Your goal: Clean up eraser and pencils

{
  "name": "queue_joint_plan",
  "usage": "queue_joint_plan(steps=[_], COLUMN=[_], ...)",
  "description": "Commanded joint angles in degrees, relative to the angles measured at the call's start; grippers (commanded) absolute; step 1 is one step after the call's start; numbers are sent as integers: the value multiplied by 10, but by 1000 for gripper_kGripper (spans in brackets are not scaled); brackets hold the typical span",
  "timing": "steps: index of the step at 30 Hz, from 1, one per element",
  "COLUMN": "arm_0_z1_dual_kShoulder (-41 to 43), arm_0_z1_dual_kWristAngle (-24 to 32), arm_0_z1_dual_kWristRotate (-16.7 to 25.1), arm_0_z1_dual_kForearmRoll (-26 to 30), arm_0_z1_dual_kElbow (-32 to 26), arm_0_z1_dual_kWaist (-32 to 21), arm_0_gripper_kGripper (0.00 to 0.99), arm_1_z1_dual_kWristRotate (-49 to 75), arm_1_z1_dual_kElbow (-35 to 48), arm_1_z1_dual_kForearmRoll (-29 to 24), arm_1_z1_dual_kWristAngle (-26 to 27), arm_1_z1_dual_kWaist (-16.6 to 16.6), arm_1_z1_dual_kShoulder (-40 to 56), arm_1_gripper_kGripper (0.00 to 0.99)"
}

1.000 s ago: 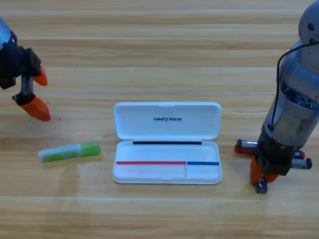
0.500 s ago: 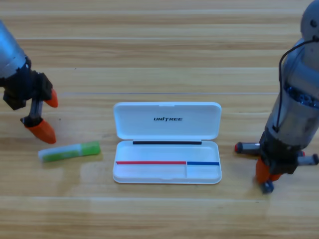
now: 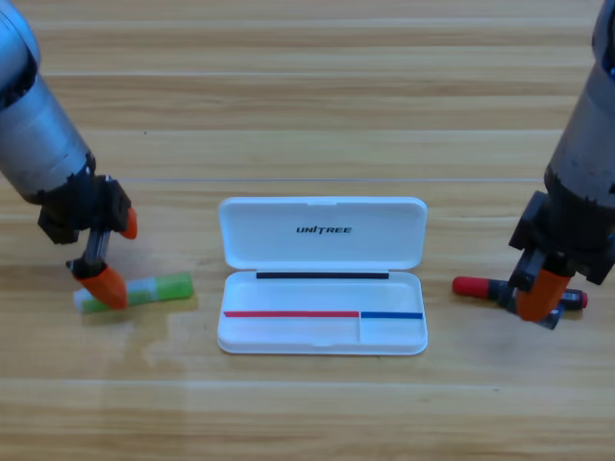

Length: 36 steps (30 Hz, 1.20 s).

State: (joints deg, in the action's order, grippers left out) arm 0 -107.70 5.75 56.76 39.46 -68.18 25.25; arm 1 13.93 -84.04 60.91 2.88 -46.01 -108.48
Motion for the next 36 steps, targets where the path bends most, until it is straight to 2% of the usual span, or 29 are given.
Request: queue_joint_plan(steps=[1,7,13,20,30,36], arm_0_z1_dual_kShoulder=[-33,-44,-51,-56,-59,-59], arm_0_z1_dual_kWristAngle=[-5,-7,-9,-9,-12,-12], arm_0_z1_dual_kWristRotate=[7,7,9,8,7,9], arm_0_z1_dual_kForearmRoll=[-25,-43,-55,-66,-85,-90], arm_0_z1_dual_kElbow=[23,36,46,54,69,70], arm_0_z1_dual_kWaist=[10,10,10,10,10,10], arm_0_gripper_kGripper=[877,862,833,778,719,569], arm_1_z1_dual_kWristRotate=[117,198,216,218,234,247], arm_1_z1_dual_kElbow=[-45,-82,-125,-173,-200,-202], arm_1_z1_dual_kForearmRoll=[62,63,60,60,46,33], arm_1_z1_dual_kWristAngle=[84,86,62,45,25,18], arm_1_z1_dual_kWaist=[-37,-57,-67,-68,-68,-68], arm_1_z1_dual_kShoulder=[-27,-86,-131,-185,-220,-229], arm_1_gripper_kGripper=[6,6,6,6,8,8])
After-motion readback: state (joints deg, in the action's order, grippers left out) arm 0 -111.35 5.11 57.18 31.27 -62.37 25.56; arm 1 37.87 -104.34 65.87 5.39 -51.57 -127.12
